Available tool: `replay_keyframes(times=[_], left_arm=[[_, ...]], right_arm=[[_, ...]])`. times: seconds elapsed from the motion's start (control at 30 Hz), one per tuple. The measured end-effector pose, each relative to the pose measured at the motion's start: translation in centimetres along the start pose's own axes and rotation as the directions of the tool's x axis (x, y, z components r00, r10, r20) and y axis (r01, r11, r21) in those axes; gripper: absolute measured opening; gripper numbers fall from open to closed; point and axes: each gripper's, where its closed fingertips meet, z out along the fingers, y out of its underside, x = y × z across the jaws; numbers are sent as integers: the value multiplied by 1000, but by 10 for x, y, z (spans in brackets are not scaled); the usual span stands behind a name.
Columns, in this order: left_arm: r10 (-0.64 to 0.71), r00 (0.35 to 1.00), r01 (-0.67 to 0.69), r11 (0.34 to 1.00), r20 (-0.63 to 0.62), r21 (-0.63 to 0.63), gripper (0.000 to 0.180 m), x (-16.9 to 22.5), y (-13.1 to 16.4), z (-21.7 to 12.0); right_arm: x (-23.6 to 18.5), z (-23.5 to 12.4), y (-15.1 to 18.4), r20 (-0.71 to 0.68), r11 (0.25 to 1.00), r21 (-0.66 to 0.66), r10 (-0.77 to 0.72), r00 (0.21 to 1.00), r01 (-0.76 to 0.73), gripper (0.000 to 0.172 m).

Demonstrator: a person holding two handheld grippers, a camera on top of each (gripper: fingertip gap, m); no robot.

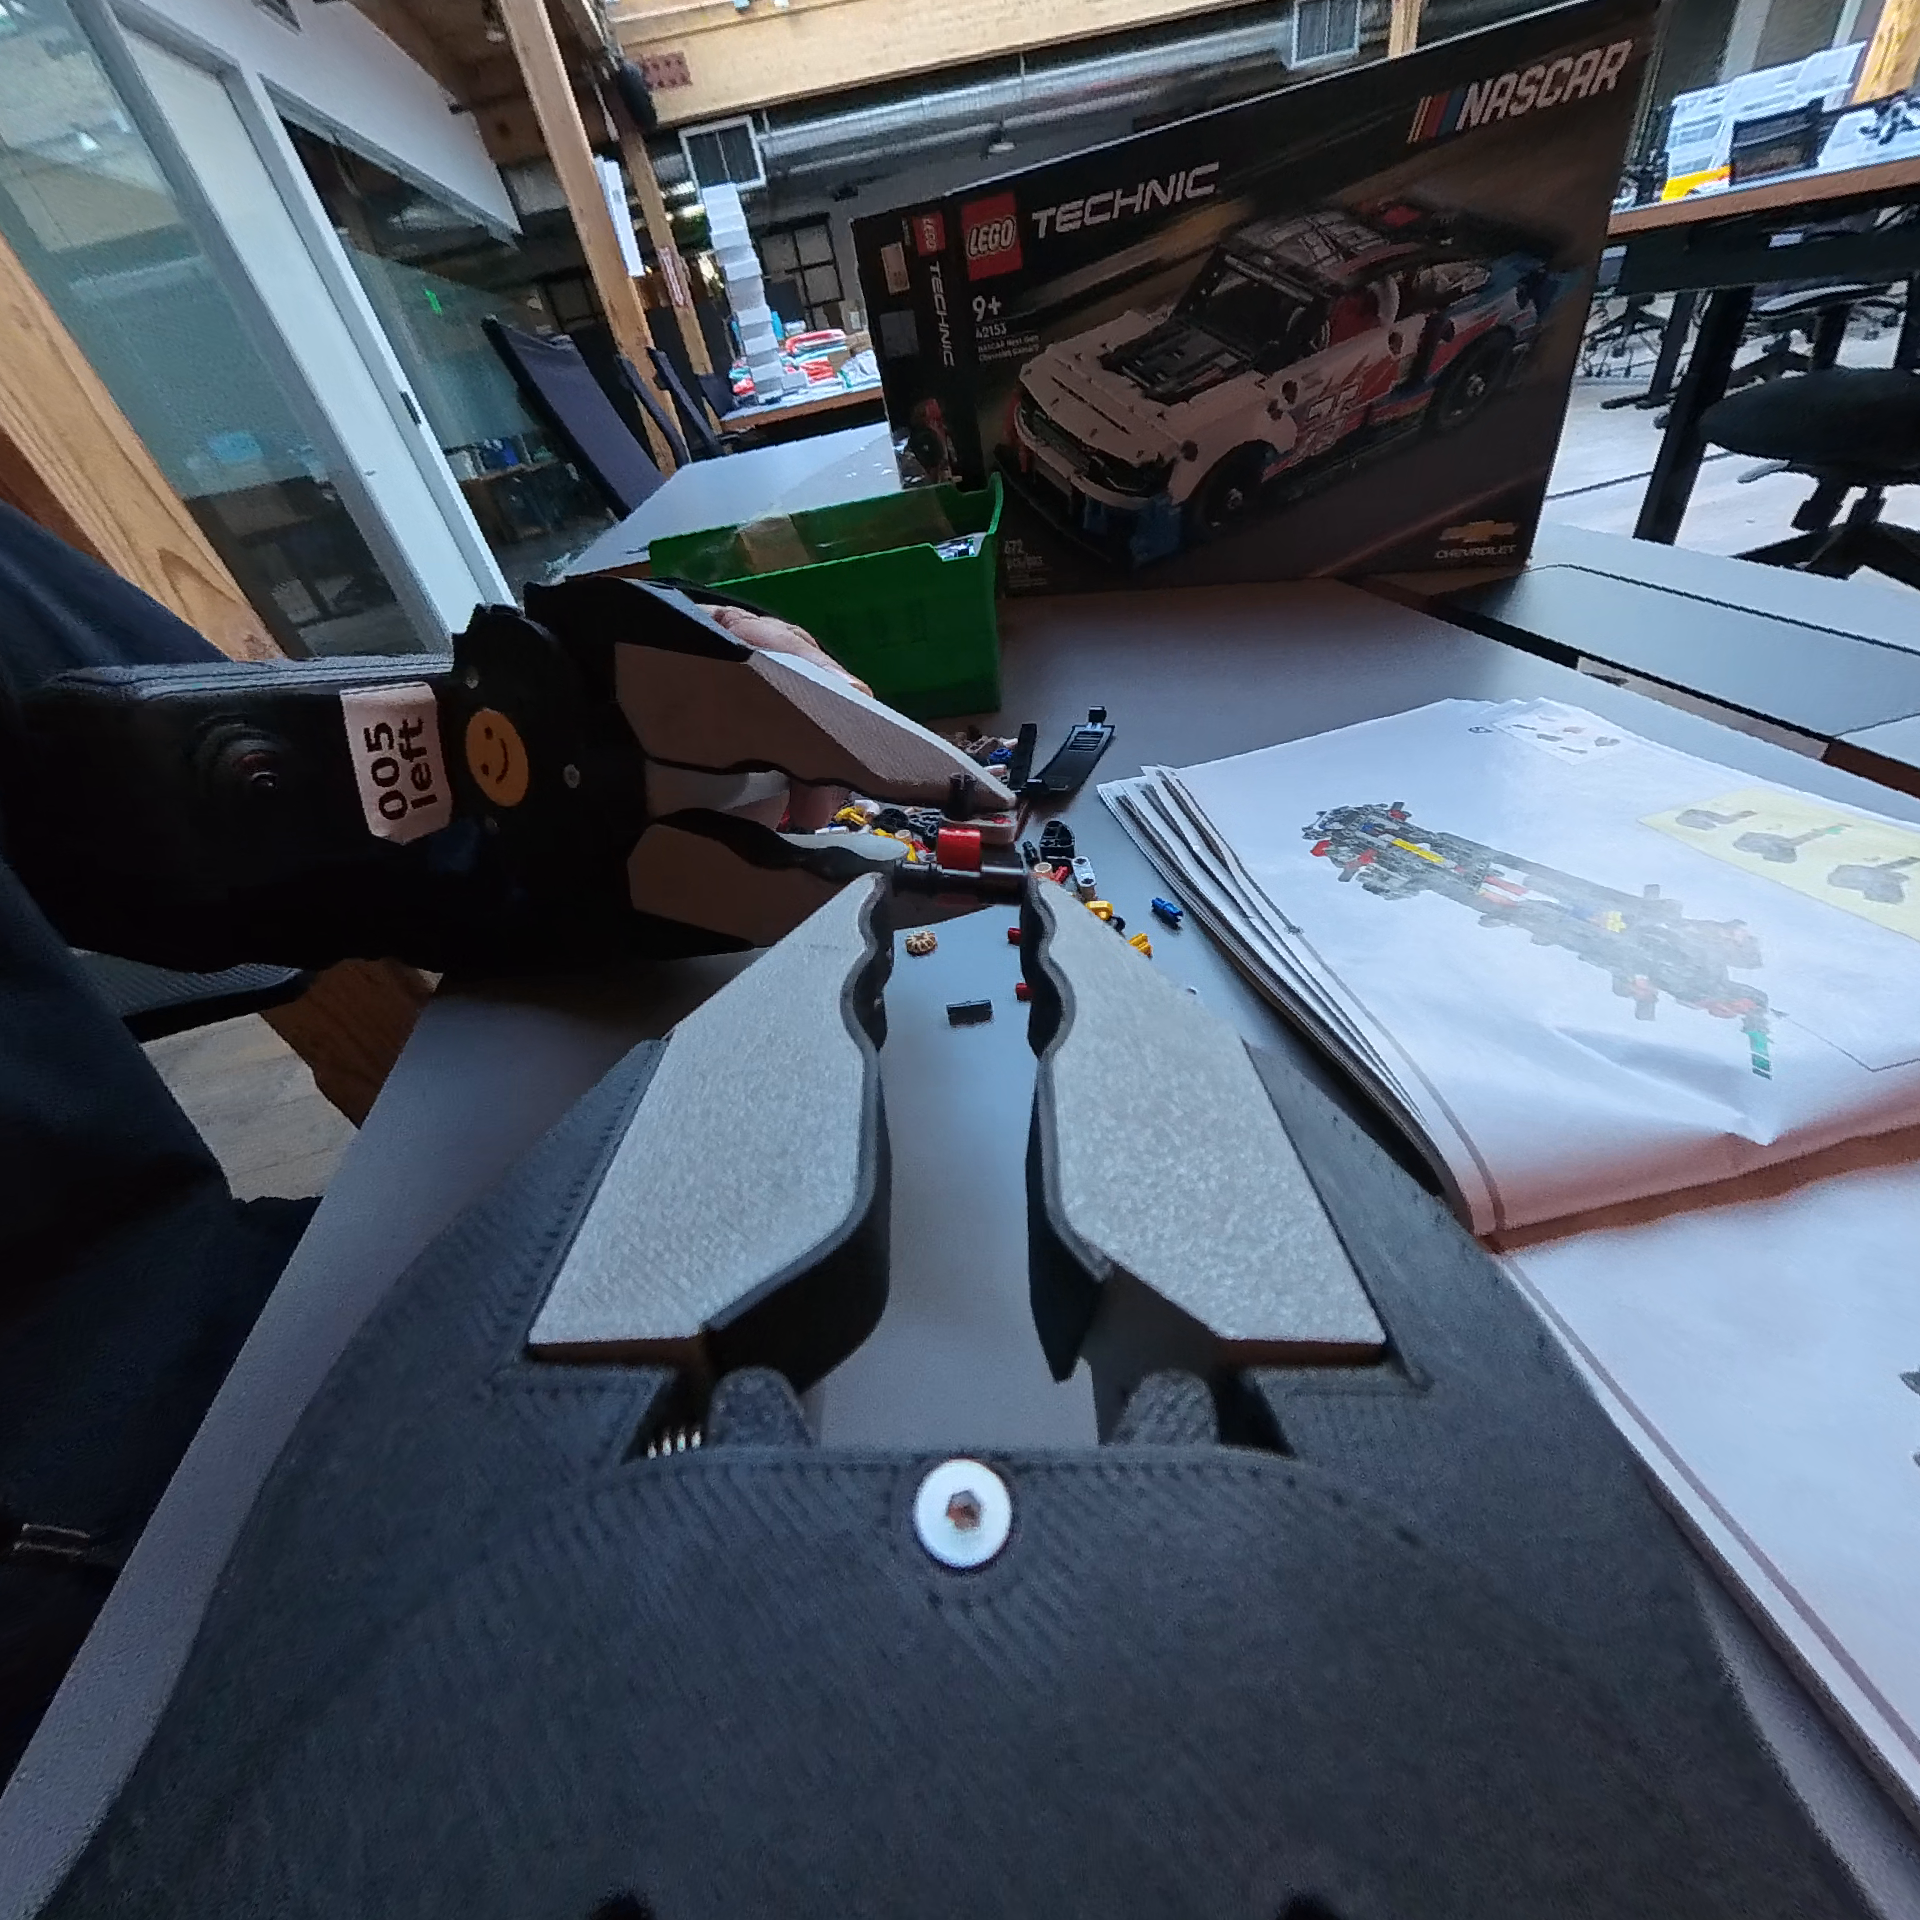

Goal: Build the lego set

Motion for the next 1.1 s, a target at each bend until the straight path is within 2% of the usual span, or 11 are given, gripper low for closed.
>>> replay_keyframes(times=[0.2, 0.4, 0.5, 0.57, 0.63, 0.7, 0.87, 1.1], left_arm=[[82, 996, -82, 997, 37, -13, 14, 0, -3, -1], [64, 997, -65, 998, 42, 17, 14, -5, -8, -4], [117, 993, -116, 993, -31, 35, 13, 8, -7, -3], [224, 973, -221, 974, -63, 42, 13, 21, -8, -2], [299, 949, -295, 954, -97, 52, 14, 35, -11, -2], [340, 934, -334, 940, -107, 73, 14, 42, -15, -3], [349, 929, -338, 936, -125, 100, 13, 47, -20, -4], [381, 914, -371, 924, -140, 91, 13, 55, -19, -3]], right_arm=[[-3, -1, 1, -21, 997, -19, -73, 997, 72, 20], [-8, -4, -6, -18, 999, -11, -33, 999, 33, 20], [-8, -5, 7, 58, 991, -122, 62, 996, -55, 20], [-9, -9, 16, 91, 978, -198, 91, 992, -71, 22], [-6, -12, 23, 69, 971, -237, 35, 997, -17, 31], [-15, -14, 31, 109, 955, -288, -35, 993, 66, 24], [-18, -13, 53, 122, 886, -400, -203, 972, 235, 26], [-19, -11, 62, 139, 863, -427, -232, 963, 270, 24]])
